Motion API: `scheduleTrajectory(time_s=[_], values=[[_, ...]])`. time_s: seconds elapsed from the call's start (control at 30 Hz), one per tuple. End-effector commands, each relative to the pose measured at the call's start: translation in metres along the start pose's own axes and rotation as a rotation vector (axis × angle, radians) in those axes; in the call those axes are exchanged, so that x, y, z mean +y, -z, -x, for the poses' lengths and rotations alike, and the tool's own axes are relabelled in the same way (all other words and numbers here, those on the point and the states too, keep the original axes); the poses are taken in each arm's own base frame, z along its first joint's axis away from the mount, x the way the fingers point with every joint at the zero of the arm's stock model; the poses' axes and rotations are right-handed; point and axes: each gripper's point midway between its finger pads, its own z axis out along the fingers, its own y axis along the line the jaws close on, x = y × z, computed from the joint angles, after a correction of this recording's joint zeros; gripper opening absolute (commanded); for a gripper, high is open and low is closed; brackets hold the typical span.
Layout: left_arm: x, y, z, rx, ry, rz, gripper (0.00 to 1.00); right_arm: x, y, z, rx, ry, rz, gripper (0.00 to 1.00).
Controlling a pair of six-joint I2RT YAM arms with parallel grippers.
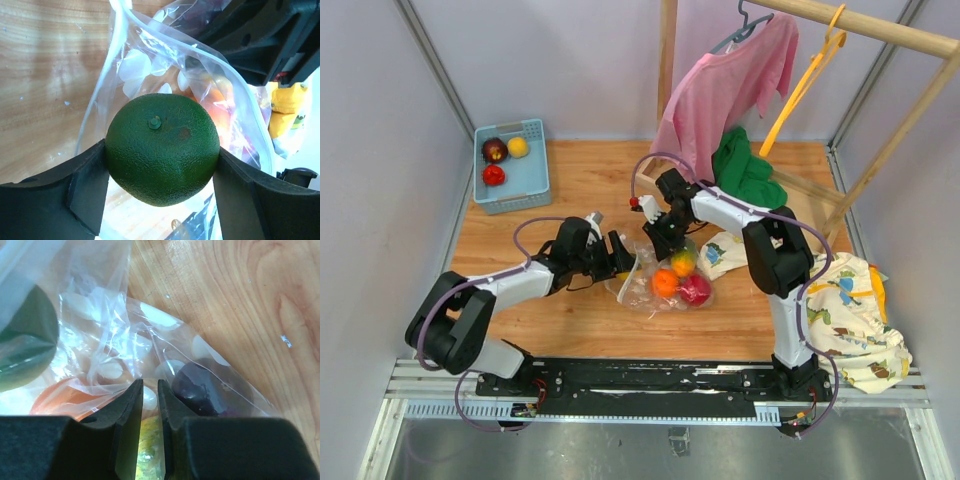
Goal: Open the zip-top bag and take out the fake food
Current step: Pick up the fake fruit from the zipper food storage bag.
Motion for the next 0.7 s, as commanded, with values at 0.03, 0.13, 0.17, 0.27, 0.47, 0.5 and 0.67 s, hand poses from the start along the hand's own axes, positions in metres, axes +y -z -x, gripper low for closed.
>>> scheduleTrajectory(time_s=[0.03, 0.13, 0.17, 0.27, 0.47, 0.5, 0.67], values=[[0.012, 0.017, -0.014, 0.035, -0.015, 0.073, 0.36, -0.013, 0.007, -0.013, 0.024, -0.026, -0.044, 0.2], [0.011, 0.023, -0.011, 0.02, -0.011, 0.087, 0.36, -0.01, 0.008, -0.013, 0.019, -0.013, -0.029, 0.2], [0.01, 0.024, -0.009, 0.012, -0.004, 0.086, 0.36, -0.008, 0.009, -0.012, 0.013, -0.006, -0.022, 0.2], [0.005, 0.027, -0.003, -0.02, 0.039, 0.063, 0.35, -0.001, 0.011, -0.011, -0.001, 0.011, 0.008, 0.2], [-0.009, 0.031, 0.008, -0.083, 0.167, -0.054, 0.35, 0.017, 0.017, -0.006, -0.047, 0.058, 0.065, 0.21], [-0.01, 0.031, 0.009, -0.091, 0.184, -0.074, 0.35, 0.02, 0.018, -0.004, -0.056, 0.069, 0.073, 0.22], [-0.017, 0.033, 0.008, -0.102, 0.232, -0.146, 0.36, 0.029, 0.02, -0.003, -0.076, 0.097, 0.098, 0.23]])
